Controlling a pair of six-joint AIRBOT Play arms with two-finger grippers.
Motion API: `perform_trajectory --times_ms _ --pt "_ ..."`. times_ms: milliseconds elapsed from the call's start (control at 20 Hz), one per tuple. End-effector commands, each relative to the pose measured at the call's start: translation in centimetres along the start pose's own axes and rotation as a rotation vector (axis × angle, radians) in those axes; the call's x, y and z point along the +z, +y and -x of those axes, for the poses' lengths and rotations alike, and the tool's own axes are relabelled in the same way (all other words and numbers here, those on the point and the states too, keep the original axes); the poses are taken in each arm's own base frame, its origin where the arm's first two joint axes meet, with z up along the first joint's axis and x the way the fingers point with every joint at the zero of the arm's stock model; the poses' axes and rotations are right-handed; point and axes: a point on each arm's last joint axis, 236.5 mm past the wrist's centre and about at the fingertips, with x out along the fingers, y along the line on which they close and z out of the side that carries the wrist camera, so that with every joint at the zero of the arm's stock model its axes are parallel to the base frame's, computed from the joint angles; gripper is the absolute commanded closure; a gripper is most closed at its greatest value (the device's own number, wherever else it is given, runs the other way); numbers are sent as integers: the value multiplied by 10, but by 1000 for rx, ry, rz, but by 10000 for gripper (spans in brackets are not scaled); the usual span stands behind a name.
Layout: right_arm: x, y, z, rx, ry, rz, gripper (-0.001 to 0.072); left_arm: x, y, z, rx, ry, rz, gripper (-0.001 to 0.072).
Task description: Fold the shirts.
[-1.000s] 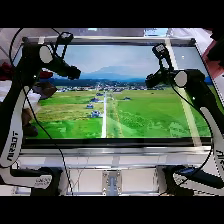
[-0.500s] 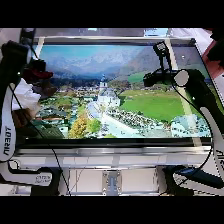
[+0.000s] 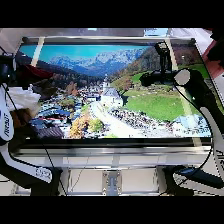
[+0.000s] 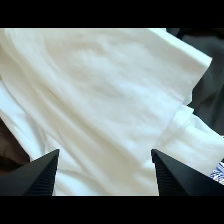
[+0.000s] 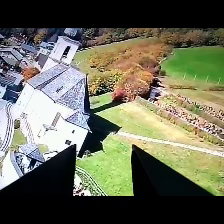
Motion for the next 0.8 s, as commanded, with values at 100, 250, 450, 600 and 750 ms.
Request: perform_trajectory --times_ms 100,250,450,600,750 --pt "-16 9 0 36 71 -64 318 -24 -18 -49 -5 138 -33 38" --pt "-17 11 1 42 72 -69 319 -23 -27 -59 -22 142 -38 39" --pt "-15 10 0 40 66 -69 320 -7 -27 -61 -22 71 -41 218" --pt "-15 10 0 38 63 -68 320 -6 -27 -61 -21 69 -46 696" --pt "-7 7 0 27 29 -67 320 -12 -24 -50 -26 113 -25 697"
